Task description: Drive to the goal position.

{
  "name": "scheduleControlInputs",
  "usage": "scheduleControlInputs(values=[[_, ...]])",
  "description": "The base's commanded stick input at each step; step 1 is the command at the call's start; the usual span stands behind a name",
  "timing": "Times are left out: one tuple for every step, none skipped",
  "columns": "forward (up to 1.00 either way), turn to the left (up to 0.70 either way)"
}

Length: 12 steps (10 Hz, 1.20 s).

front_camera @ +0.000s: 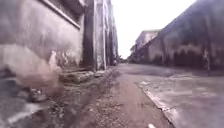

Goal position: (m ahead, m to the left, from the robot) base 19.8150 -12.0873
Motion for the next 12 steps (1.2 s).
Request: scheduleControlInputs(values=[[1.0,0.0],[1.0,0.0],[1.0,0.0],[1.0,0.0],[1.0,-0.08],[1.0,-0.19],[1.0,-0.09],[1.0,-0.21],[1.0,-0.14],[1.0,-0.06],[1.0,-0.04],[1.0,-0.17]])
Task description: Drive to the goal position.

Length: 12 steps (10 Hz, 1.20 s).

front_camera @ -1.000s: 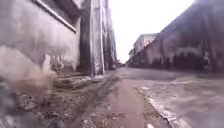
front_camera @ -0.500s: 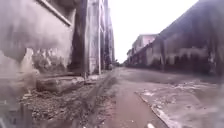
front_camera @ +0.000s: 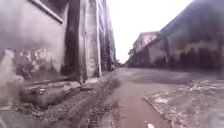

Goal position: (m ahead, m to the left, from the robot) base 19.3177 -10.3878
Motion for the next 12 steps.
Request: scheduleControlInputs(values=[[1.0,-0.07],[1.0,-0.16],[1.0,-0.07],[1.0,-0.03],[1.0,-0.14],[1.0,-0.18],[1.0,-0.16],[1.0,-0.06],[1.0,-0.15],[1.0,-0.18],[1.0,-0.19],[1.0,-0.1]])
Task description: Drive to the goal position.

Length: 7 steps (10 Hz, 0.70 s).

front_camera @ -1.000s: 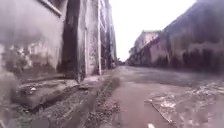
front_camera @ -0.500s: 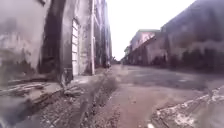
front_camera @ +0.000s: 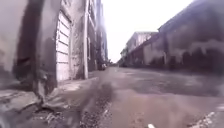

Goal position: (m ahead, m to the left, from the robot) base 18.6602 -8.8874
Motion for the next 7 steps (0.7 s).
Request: scheduleControlInputs(values=[[1.0,-0.11],[1.0,-0.13],[1.0,-0.01],[1.0,-0.07],[1.0,-0.13],[1.0,-0.08],[1.0,-0.08]])
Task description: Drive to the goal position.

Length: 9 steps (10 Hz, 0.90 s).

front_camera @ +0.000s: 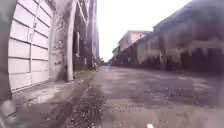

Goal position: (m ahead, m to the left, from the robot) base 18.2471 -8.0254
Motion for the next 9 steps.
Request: scheduleControlInputs(values=[[1.0,-0.12],[1.0,-0.1],[1.0,-0.02],[1.0,0.0],[1.0,0.0],[1.0,0.0],[1.0,0.0],[1.0,0.0],[1.0,0.0]])
